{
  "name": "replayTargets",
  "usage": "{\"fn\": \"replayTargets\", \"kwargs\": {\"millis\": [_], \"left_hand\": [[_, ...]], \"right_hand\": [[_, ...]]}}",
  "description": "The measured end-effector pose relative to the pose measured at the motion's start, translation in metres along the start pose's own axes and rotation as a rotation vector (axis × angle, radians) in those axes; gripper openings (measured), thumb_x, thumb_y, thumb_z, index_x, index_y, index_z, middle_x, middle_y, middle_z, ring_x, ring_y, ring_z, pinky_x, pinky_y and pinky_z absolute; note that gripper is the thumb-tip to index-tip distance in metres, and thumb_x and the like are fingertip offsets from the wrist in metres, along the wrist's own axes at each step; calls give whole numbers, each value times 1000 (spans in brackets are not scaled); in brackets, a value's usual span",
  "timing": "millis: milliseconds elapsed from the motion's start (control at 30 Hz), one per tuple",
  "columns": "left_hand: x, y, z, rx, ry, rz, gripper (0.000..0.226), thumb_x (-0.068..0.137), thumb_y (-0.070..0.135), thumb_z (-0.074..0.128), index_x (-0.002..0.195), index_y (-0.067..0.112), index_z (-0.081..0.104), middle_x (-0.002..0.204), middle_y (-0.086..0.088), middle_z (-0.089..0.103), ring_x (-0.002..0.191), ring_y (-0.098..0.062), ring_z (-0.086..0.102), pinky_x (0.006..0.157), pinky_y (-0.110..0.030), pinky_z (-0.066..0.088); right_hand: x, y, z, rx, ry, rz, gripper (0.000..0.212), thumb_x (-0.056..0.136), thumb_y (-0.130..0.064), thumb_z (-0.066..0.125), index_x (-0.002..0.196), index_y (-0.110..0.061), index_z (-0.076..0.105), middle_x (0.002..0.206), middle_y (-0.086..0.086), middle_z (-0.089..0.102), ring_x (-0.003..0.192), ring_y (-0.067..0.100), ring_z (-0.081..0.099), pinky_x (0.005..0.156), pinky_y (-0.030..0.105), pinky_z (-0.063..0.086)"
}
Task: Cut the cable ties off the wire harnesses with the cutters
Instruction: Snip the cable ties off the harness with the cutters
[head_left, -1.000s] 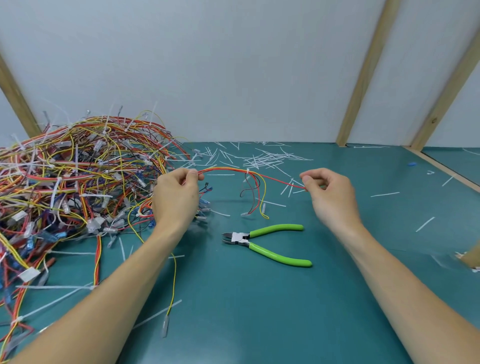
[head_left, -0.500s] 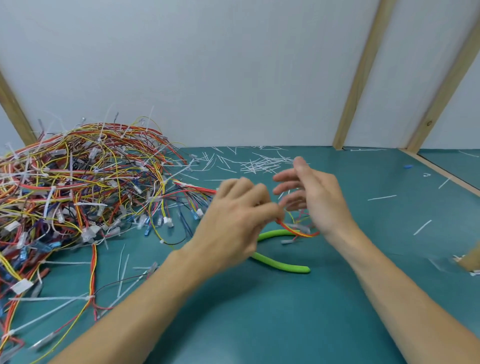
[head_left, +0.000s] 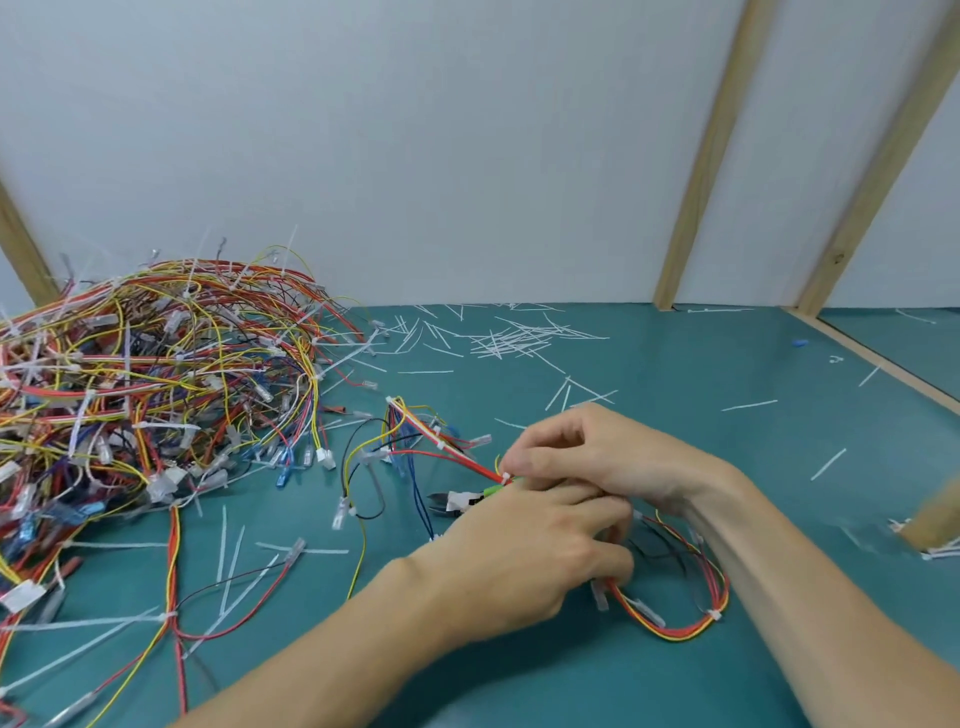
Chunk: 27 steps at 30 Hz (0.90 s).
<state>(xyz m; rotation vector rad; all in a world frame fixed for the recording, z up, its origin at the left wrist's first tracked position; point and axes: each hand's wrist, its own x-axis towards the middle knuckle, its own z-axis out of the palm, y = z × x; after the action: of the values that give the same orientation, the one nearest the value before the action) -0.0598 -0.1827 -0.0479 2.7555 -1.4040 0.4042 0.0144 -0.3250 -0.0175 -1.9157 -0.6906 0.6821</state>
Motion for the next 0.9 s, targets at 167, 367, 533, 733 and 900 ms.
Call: {"fn": "replayTargets", "kwargs": {"millis": [167, 367, 533, 733, 900], "left_hand": [[-1, -1, 3, 27, -28, 14, 42, 69, 11, 41, 96, 31, 67, 108, 5, 63, 101, -20, 54, 84, -35, 41], [0, 0, 6, 19, 5, 29, 42, 59, 9, 67, 94, 31, 70, 98, 9, 67, 95, -18, 59, 83, -29, 38], [-6, -19, 0, -61, 210, -38, 33, 73, 2, 59, 95, 22, 74, 105, 2, 67, 110, -21, 59, 114, -38, 34], [-25, -44, 0, -157, 594, -500, 12, 85, 11, 61, 89, 16, 72, 87, 4, 65, 83, -22, 61, 74, -38, 49], [-44, -79, 0, -35, 382, -833, 9, 90, 33, 59, 91, 30, 68, 78, 14, 69, 76, -17, 66, 60, -29, 34]], "right_hand": [[10, 0, 19, -359, 465, -66, 40, 71, -59, 85, 96, -34, 66, 102, -18, 64, 94, -2, 58, 80, 23, 45], [14, -1, 29, -230, 397, -287, 7, 95, -24, 74, 88, -23, 77, 68, -14, 68, 63, -1, 56, 66, 13, 42], [21, 3, 13, 230, 706, -332, 14, 103, -7, 58, 94, -14, 65, 70, -8, 69, 61, 8, 57, 60, 20, 49], [22, 16, 0, 399, 760, -347, 17, 106, 1, 47, 111, -14, 53, 121, -4, 72, 59, 13, 59, 55, 27, 52], [31, 14, -23, 295, 935, -417, 31, 105, 5, 44, 104, -26, 47, 123, -13, 65, 66, 14, 66, 51, 28, 52]]}}
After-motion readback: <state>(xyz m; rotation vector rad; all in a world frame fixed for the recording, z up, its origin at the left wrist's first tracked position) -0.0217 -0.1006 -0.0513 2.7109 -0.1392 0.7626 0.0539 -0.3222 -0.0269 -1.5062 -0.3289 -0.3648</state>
